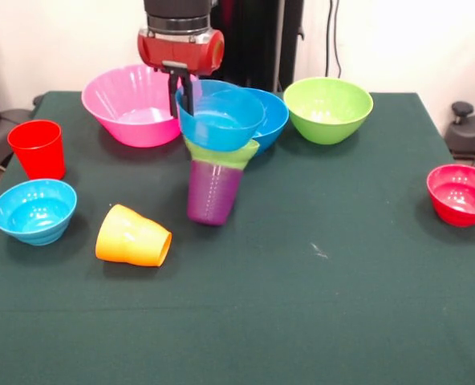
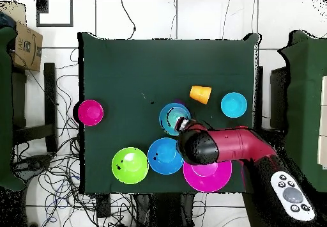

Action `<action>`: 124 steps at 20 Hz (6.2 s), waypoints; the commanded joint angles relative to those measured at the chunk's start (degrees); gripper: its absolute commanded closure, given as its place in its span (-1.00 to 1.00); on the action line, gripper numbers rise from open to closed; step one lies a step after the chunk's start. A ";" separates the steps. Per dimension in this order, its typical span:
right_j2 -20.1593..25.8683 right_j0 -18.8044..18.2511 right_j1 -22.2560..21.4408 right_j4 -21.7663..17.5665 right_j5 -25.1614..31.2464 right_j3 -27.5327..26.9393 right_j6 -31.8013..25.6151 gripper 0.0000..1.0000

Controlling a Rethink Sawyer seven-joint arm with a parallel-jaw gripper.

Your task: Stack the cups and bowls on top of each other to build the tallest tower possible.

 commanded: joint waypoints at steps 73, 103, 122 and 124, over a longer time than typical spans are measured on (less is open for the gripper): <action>-20.63 26.58 26.17 2.62 -13.14 -23.34 3.75 1.00; -21.08 28.07 23.17 3.44 -10.86 -22.98 2.55 -1.00; -16.62 28.09 13.32 10.66 6.30 -24.76 -4.45 -1.00; -16.38 27.82 13.12 10.50 6.62 -24.66 -4.89 -1.00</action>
